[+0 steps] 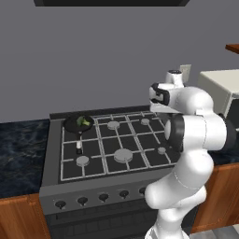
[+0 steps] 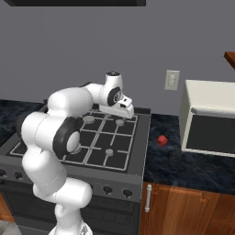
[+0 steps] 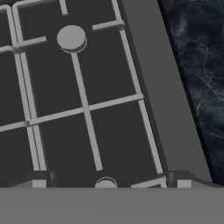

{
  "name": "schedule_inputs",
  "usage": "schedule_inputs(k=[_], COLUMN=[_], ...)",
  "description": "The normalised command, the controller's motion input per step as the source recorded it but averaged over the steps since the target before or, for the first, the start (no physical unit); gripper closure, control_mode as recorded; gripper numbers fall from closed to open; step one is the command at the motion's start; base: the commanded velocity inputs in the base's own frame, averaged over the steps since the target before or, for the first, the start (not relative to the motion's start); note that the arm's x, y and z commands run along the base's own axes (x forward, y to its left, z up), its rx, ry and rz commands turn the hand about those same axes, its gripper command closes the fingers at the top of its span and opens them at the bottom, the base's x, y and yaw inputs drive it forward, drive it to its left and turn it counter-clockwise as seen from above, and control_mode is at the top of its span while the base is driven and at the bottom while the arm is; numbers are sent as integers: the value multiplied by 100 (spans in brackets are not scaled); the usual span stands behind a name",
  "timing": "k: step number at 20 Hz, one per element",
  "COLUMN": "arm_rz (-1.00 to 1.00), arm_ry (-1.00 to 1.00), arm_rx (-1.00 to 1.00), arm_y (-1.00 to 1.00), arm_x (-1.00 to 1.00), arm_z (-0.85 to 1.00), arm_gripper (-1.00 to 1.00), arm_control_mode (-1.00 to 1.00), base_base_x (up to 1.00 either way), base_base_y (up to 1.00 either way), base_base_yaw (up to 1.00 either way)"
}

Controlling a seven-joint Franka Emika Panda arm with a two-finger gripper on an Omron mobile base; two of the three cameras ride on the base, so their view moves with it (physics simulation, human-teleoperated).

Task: Put the broccoli and bell pepper in the pan. Then turn on the rear left burner and set the heat to medium.

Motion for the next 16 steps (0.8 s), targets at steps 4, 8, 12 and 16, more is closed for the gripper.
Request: schedule_inputs(k=[4, 8, 12, 16], arm_rz=[0, 0, 0, -1], arm_ry=[4, 0, 2, 0], arm_rx=[-1, 0, 0, -1], arm_y=[-65, -78, -78, -53], arm_x=[-12, 0, 1, 0], arm_z=[-4, -8, -10, -34], arm_gripper=[-100, -100, -100, -100], arm_control_mode=[-100, -100, -100, -100], base_base_x=[0, 0, 0, 0], base_base_y=[0, 0, 0, 0], base_base_yaw=[0, 0, 0, 0])
